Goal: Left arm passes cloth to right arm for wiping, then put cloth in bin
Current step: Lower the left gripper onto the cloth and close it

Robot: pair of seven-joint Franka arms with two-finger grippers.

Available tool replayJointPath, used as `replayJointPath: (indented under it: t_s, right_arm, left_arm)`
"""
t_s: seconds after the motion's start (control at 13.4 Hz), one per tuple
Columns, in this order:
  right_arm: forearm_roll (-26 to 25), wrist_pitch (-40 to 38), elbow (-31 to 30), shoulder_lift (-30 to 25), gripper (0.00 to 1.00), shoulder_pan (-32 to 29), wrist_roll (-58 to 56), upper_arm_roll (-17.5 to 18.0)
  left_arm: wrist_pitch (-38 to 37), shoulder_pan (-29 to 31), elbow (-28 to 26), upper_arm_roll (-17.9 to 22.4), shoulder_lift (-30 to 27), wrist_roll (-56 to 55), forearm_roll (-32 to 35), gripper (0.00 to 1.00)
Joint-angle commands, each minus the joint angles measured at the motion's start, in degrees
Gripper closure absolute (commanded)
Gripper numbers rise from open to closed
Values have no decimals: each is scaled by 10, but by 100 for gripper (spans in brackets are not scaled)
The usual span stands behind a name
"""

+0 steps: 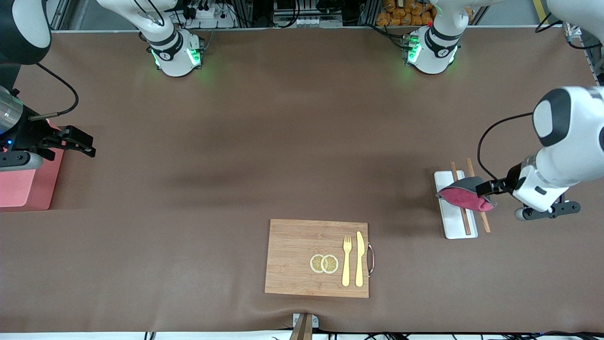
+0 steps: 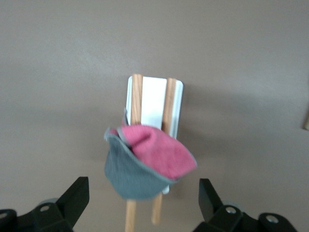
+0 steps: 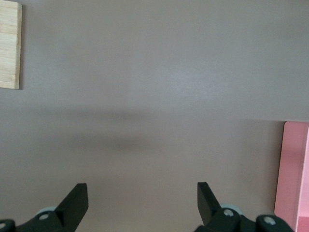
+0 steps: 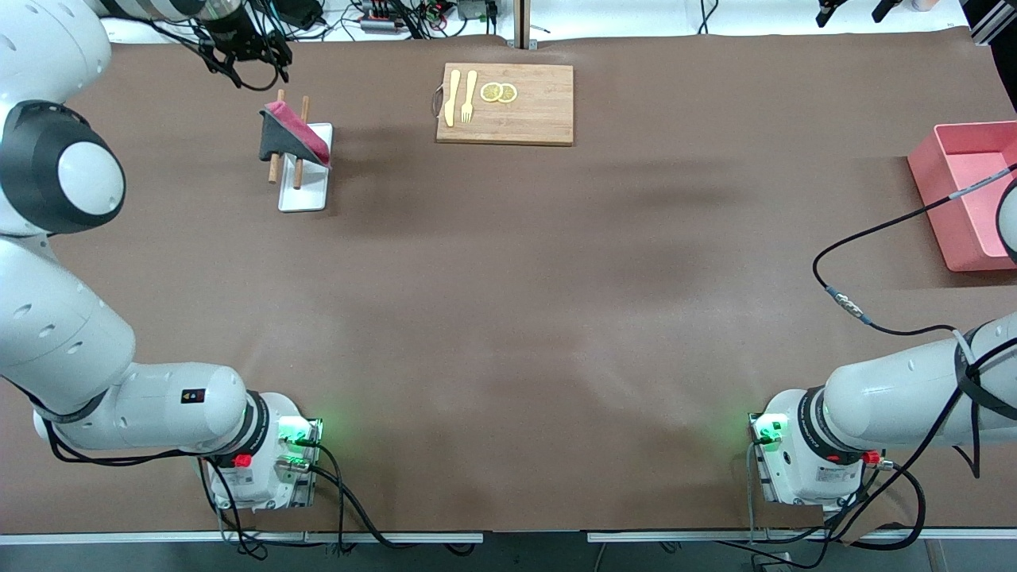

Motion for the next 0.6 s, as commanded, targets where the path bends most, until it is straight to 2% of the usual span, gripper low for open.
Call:
replayJointPath:
  t_s: [0.0,0.15,0.52]
  right_arm:
    - [-9,2,1,2,0,-4,0,4]
    - [-9,2,2,7,0,-5,-4,4]
    - [-9,-1,7,9,0,-10,-5,4]
  left_arm:
    - [70,4,-38,-1,20,6,17,0]
    - [76,4,-34,-1,39,6,47,0]
    - [76,1,-34,-1,59,3,50,0]
